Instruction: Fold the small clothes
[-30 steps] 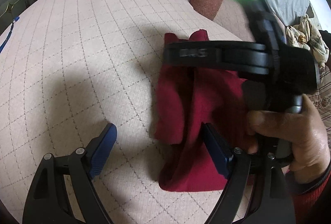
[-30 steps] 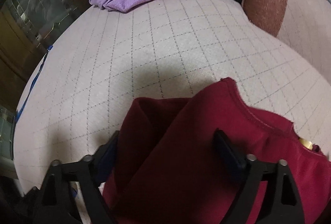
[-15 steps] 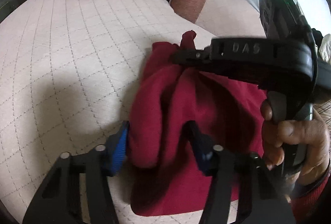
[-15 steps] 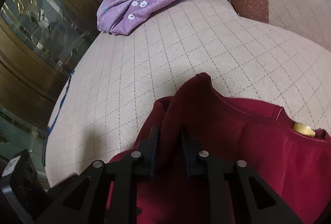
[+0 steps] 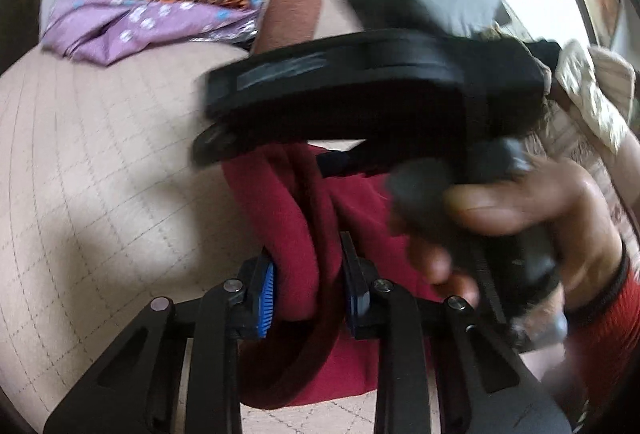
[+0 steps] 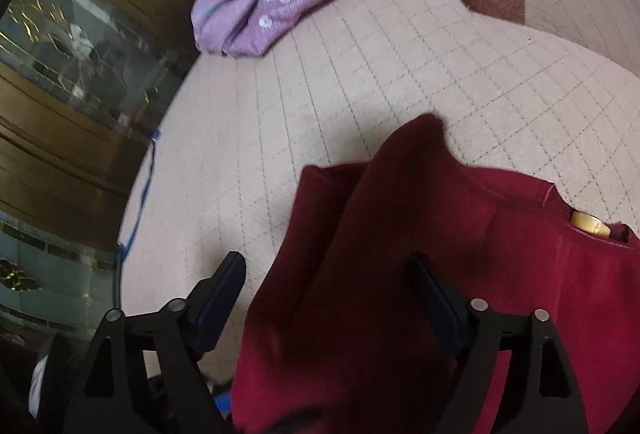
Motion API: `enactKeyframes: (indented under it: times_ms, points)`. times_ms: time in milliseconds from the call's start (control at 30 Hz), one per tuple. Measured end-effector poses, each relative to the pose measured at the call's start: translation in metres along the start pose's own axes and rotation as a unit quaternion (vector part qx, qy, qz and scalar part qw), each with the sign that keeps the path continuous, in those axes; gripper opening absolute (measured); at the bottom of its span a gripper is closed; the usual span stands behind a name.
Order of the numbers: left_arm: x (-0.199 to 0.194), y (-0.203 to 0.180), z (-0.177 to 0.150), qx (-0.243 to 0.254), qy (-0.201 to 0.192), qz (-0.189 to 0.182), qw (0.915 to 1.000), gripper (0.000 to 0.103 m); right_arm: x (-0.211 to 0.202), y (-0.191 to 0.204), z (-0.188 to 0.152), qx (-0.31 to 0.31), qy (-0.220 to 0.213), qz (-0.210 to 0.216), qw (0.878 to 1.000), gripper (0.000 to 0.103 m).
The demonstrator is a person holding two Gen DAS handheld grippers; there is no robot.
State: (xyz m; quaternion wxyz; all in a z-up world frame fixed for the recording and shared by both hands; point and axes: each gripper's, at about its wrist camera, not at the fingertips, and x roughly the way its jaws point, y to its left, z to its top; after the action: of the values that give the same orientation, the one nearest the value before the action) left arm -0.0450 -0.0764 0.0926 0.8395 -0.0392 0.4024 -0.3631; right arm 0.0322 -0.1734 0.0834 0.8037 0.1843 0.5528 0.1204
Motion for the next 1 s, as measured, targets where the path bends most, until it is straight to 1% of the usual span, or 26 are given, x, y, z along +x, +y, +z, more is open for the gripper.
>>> enactKeyframes:
  times_ms: [33,100,133,167,200,233,267,300,333,400,467,533,567,600,633,667,700,733,767,833,900,1000]
  points:
    - [0.000,-0.002,-0.001,0.006,0.001,0.005,1.0000,0.024,0.008,0.001,0.000,-0.005,0.016,-0.006,1.000,0.087]
    - [0.002,0.003,-0.001,0.001,0.004,0.019,0.9998,0.024,0.020,0.005,0.001,-0.026,0.033,-0.031,0.999,0.081]
    - [0.001,0.007,-0.001,-0.006,0.005,0.034,0.9994,0.027,0.022,0.006,0.001,-0.040,0.028,-0.049,0.998,0.063]
    - [-0.001,0.009,-0.002,-0.008,0.006,0.043,0.9990,0.036,0.022,0.006,-0.001,-0.050,0.017,-0.064,0.997,0.050]
    - [-0.003,0.010,-0.002,-0.007,0.006,0.047,0.9989,0.044,0.020,0.003,-0.002,-0.056,0.008,-0.061,0.997,0.046]
    - [-0.006,0.010,-0.002,-0.006,0.006,0.053,0.9986,0.061,0.017,0.000,-0.003,-0.057,0.002,-0.054,0.997,0.041]
    - [-0.008,0.009,-0.003,-0.004,0.006,0.061,0.9981,0.076,0.014,-0.002,-0.004,-0.058,-0.004,-0.052,0.997,0.035]
    - [-0.009,0.008,-0.004,-0.004,0.004,0.062,0.9981,0.080,0.010,-0.004,-0.005,-0.058,-0.010,-0.051,0.997,0.034]
    - [-0.011,0.007,-0.005,-0.004,0.001,0.058,0.9983,0.082,0.006,-0.006,-0.006,-0.059,-0.018,-0.050,0.997,0.032]
    - [-0.008,0.004,-0.010,-0.001,0.008,0.058,0.9983,0.083,0.002,-0.007,-0.007,-0.061,-0.023,-0.047,0.997,0.031]
    - [0.002,0.004,-0.011,0.003,0.023,0.065,0.9976,0.083,0.000,-0.008,-0.008,-0.059,-0.027,-0.044,0.997,0.030]
    - [0.007,0.006,-0.010,0.000,0.025,0.070,0.9972,0.082,0.000,-0.009,-0.008,-0.056,-0.030,-0.039,0.997,0.030]
    - [0.008,0.008,-0.009,-0.008,0.023,0.071,0.9972,0.081,0.000,-0.011,-0.009,-0.053,-0.032,-0.035,0.997,0.030]
    - [0.008,0.010,-0.007,-0.021,0.020,0.069,0.9972,0.075,0.000,-0.012,-0.010,-0.049,-0.034,-0.031,0.998,0.030]
    - [0.009,0.011,-0.005,-0.027,0.021,0.066,0.9972,0.049,-0.001,-0.012,-0.010,-0.047,-0.037,-0.028,0.998,0.030]
    - [0.009,0.012,-0.003,-0.034,0.030,0.055,0.9974,0.035,-0.002,-0.013,-0.011,-0.044,-0.040,-0.024,0.998,0.030]
    - [0.009,0.011,-0.002,-0.038,0.033,0.045,0.9977,0.033,-0.005,-0.015,-0.012,-0.042,-0.044,-0.020,0.998,0.030]
    - [0.008,0.006,-0.001,-0.032,0.030,0.045,0.9980,0.028,-0.007,-0.017,-0.013,-0.040,-0.046,-0.018,0.998,0.029]
    - [0.007,0.000,-0.001,-0.022,0.028,0.046,0.9983,0.023,-0.010,-0.018,-0.015,-0.040,-0.049,-0.017,0.998,0.027]
    - [0.004,-0.013,-0.002,0.001,0.023,0.050,0.9985,0.019,-0.020,-0.017,-0.019,-0.045,-0.061,-0.018,0.997,0.025]
    - [0.000,-0.027,-0.003,0.013,0.016,0.045,0.9988,0.017,-0.030,-0.016,-0.022,-0.054,-0.072,-0.025,0.996,0.024]
    - [-0.009,-0.049,0.001,0.017,0.006,0.023,0.9996,0.017,-0.056,-0.017,-0.031,-0.065,-0.100,-0.032,0.992,0.023]
